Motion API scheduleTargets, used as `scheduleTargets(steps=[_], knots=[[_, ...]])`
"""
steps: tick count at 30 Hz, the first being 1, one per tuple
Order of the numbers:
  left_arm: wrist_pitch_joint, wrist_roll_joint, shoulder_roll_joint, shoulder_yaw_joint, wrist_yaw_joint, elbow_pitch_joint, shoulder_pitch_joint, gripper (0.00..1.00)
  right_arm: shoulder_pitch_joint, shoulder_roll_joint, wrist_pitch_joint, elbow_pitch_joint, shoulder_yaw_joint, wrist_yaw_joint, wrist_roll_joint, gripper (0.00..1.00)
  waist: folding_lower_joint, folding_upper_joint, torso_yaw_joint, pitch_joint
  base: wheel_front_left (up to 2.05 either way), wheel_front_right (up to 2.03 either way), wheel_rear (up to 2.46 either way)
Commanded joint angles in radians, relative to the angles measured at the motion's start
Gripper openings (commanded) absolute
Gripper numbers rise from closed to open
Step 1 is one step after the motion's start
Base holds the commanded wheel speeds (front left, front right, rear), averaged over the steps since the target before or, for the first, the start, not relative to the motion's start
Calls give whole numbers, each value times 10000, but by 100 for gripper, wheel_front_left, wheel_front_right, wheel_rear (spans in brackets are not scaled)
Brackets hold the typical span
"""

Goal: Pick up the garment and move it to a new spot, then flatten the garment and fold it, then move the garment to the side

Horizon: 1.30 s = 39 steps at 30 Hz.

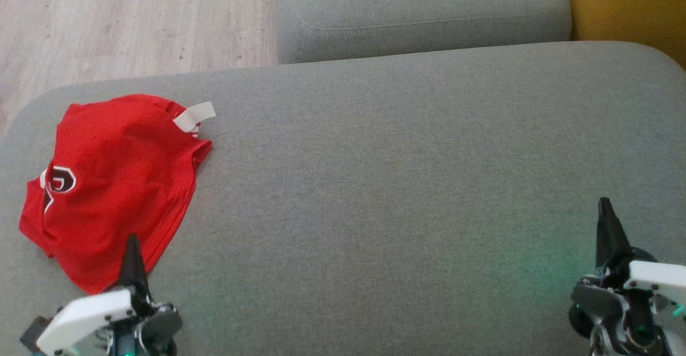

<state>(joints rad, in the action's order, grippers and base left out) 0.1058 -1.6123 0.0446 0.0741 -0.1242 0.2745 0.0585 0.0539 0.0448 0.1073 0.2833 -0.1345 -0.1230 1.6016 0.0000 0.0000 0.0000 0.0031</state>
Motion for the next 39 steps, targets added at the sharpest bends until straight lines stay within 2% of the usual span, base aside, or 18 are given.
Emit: scheduleTargets(steps=[1,3,21,30,39], knots=[[-8,1,0,-29,9,100,-24,100,-31,-4,-5,91,12,2,-2,100,0,0,0,0,0,0,0],[-26,4,-17,-77,9,334,-157,100,-147,-25,-17,350,32,3,-5,100,0,0,0,3,0,0,0],[-525,328,-7,-70,-1,-27,-213,100,-88,-14,-519,127,407,-7,-527,100,0,0,7,12,0,0,0],[-788,875,-2,133,-6,-288,-203,100,8,-8,-784,-56,457,-13,-1681,100,0,0,28,-5,0,0,0],[-1052,1861,4,519,-12,-587,-72,100,49,-2,-1049,-435,506,-19,-3535,100,0,0,16,-20,0,0,0]])
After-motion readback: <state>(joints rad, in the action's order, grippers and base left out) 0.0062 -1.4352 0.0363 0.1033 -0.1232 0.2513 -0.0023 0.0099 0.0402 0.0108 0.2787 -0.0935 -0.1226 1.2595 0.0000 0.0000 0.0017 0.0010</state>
